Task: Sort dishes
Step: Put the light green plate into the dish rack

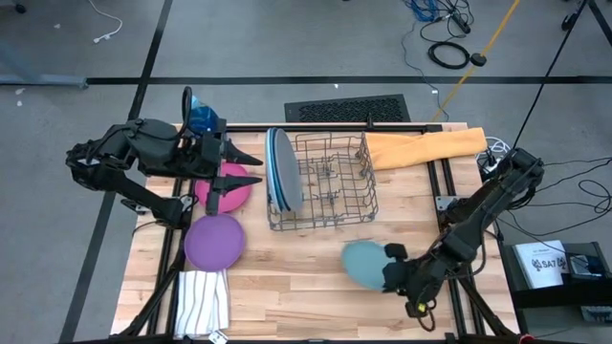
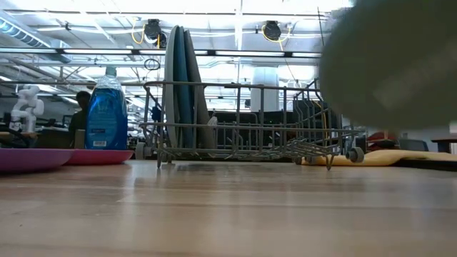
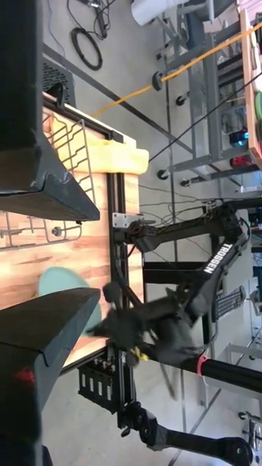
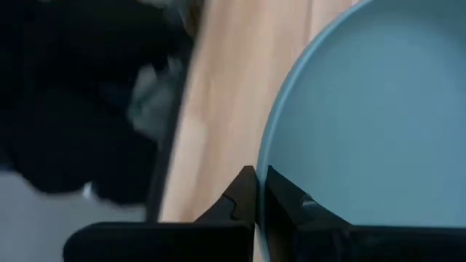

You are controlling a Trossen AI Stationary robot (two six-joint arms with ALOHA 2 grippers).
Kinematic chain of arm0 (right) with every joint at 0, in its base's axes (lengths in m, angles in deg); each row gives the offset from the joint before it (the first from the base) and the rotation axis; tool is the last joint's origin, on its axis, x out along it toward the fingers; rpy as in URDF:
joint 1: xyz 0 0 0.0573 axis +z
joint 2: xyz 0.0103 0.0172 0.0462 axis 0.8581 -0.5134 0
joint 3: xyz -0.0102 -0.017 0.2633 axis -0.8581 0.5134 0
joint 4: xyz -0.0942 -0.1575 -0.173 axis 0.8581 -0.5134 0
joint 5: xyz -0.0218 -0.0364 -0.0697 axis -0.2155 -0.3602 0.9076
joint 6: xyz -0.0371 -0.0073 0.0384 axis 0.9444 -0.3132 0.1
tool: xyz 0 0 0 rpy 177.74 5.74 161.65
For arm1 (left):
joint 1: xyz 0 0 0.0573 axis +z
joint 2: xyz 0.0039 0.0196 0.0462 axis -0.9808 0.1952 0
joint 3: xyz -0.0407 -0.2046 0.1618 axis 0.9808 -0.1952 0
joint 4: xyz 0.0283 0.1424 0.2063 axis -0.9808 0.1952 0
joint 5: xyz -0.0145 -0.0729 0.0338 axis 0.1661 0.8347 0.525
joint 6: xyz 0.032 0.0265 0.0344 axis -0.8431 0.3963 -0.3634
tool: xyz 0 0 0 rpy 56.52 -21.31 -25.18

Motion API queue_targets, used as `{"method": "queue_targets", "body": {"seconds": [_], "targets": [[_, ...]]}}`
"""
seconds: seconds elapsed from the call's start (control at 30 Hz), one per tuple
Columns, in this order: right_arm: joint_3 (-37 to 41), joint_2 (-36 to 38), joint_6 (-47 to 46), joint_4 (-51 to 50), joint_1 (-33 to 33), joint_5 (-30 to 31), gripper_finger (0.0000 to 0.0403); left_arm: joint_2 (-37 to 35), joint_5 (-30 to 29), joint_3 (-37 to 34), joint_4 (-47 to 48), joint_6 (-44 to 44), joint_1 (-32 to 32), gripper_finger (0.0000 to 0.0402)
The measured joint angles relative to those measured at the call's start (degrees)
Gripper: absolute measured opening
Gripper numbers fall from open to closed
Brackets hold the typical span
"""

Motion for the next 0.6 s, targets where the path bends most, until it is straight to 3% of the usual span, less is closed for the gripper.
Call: {"method": "queue_targets", "body": {"seconds": [0.13,0.37,0.53,0.6], "targets": [[-5.9,0.0,10.5,5.9,0.1,7.1,0.0001,0.0,0.0,0.0,-0.3,0.0,0.0,0.0162],[-10.4,0.1,31.5,23.4,-2.6,28.9,0.0001,0.0,0.0,0.0,-0.7,-0.4,0.0,0.0162],[-10.4,-0.2,41.1,38.2,-9.7,34.3,0.0000,0.0,0.0,0.0,-1.8,-1.4,0.0,0.0162],[-10.2,-0.9,42.3,42.0,-13.6,33.7,0.0000,0.0,0.0,0.0,-2.5,-1.5,0.0,0.0162]]}}
